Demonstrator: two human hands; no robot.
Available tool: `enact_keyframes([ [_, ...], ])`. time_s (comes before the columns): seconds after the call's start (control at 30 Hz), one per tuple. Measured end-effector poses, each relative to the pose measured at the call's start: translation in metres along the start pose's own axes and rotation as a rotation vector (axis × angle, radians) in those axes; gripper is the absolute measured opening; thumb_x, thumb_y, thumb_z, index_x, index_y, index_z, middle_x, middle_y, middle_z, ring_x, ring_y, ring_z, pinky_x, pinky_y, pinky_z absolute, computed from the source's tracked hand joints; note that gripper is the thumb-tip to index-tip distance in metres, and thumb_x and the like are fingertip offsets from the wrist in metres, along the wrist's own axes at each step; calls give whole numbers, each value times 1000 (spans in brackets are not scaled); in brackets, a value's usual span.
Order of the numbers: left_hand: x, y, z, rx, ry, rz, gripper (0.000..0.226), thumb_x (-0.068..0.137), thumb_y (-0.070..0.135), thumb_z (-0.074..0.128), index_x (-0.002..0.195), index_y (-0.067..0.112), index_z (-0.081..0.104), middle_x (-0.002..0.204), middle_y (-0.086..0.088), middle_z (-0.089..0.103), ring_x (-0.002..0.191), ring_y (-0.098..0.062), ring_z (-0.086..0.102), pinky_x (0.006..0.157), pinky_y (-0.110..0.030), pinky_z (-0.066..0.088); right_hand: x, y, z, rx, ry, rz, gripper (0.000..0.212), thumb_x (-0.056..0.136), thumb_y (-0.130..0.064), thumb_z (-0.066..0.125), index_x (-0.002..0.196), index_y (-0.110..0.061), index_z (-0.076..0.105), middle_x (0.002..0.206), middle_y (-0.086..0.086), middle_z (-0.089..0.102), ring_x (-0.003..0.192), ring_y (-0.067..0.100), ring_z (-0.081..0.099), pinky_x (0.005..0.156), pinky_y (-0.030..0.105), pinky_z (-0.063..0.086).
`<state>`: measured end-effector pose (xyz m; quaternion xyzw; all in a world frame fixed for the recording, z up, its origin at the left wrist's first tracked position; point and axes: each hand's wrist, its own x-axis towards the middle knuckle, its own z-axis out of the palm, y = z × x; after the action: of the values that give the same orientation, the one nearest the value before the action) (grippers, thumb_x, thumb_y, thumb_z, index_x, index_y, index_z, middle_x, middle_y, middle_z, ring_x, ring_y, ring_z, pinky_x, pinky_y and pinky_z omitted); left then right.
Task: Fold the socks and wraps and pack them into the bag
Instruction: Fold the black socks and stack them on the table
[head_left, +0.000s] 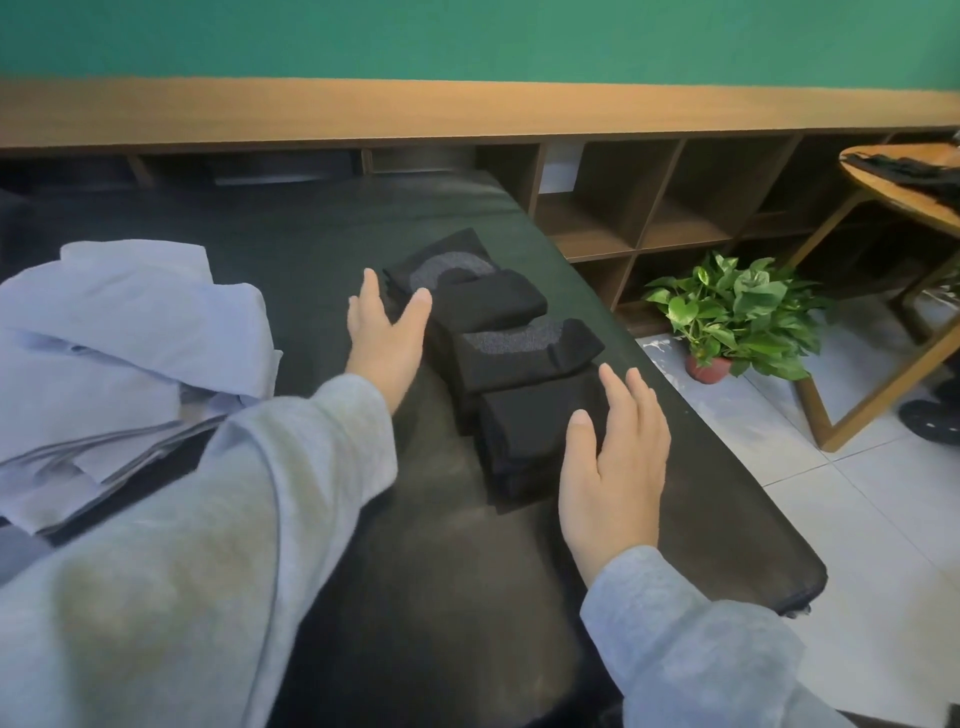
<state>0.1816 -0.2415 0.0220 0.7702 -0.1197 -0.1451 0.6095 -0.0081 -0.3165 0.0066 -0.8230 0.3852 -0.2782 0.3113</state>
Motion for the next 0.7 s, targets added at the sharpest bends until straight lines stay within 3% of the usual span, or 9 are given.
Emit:
enact_keyframes([
  [0.13, 33, -3, -4, 56, -230, -15, 104, 61, 68, 61, 143, 47, 0, 157, 11, 3, 143, -10, 10, 116, -43, 16, -3, -2, 2, -52, -16, -24, 52, 92, -49, 31, 142, -37, 27, 154, -12, 7, 142, 9, 2, 117, 38, 14],
  [0.23, 47, -3, 4, 78, -254, -20, 109, 51, 71, 64, 143, 47, 10, 156, 9, 11, 140, -10, 21, 114, -41, 23, -6, -4, 4, -83, 6, -60, 62, 82, -60, 30, 140, -38, 29, 153, -10, 7, 142, 13, 2, 116, 42, 19],
  [0.5, 64, -4, 26, 75, -208, 32, 92, 61, 61, 61, 143, 33, 28, 151, 5, 26, 134, -14, 35, 110, -38, 31, -6, -1, 13, -257, 12, -180, 68, 72, -70, 39, 133, -41, 36, 151, -3, 19, 142, 26, 6, 110, 54, 26],
  [0.7, 70, -4, 45, 28, -213, 70, 81, 69, 56, 59, 142, 33, 31, 148, 7, 30, 131, -15, 39, 108, -38, 35, 10, -4, 16, -209, -64, -69, 67, 78, -65, 44, 139, -45, 25, 154, -10, 5, 142, 16, -7, 116, 46, 14],
])
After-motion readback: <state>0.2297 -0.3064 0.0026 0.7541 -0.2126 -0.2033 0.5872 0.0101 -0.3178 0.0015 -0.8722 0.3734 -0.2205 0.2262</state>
